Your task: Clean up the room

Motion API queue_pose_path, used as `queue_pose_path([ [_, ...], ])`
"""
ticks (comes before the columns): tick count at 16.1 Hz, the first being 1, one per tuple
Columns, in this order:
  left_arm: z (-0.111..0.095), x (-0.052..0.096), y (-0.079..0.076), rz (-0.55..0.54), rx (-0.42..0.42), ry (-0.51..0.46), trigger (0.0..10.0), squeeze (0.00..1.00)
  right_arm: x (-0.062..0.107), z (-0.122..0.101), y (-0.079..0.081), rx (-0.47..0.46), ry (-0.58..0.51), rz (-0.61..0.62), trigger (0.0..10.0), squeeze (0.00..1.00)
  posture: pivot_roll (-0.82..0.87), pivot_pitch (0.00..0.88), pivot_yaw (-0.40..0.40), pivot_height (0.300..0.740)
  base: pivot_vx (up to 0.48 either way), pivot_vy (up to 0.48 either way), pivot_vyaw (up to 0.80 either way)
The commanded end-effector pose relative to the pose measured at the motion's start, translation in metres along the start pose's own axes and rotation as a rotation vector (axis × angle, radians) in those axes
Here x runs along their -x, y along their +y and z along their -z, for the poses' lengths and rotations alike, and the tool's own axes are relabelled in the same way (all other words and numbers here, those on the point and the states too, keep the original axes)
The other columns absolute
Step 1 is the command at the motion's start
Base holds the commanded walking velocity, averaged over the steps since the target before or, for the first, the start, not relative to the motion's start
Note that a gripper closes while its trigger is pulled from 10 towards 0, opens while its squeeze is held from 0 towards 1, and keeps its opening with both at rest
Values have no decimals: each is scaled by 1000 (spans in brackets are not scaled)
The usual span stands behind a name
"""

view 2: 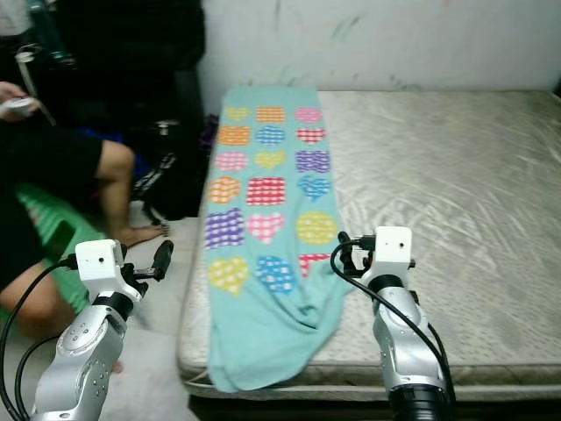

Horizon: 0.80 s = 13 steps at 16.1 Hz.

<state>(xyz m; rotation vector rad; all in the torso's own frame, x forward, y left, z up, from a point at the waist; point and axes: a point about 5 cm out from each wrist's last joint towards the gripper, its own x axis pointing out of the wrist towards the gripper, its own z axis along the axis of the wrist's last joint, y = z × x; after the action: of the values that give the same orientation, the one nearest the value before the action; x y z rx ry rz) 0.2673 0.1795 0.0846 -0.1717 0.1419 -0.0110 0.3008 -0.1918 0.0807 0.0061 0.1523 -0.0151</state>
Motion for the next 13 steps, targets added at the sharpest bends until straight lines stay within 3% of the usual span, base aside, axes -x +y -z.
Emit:
queue_pose_path([
  [1, -3, -2, 0, -2, -12, -7, 10000, 0, -1, -3, 2, 3, -8, -5, 10000, 0, -122, 0, 26, 740, 0, 319, 0],
  [4, -3, -2, 0, -3, -12, -6, 10000, 0, -1, -3, 2, 5, -8, -3, 10000, 0, -122, 0, 27, 740, 0, 305, 0],
  [13, -2, -1, -1, -3, -19, -7, 10000, 0, -4, -5, 3, 10, -15, -4, 10000, 0, -118, 0, 20, 740, 0, 0, 0],
])
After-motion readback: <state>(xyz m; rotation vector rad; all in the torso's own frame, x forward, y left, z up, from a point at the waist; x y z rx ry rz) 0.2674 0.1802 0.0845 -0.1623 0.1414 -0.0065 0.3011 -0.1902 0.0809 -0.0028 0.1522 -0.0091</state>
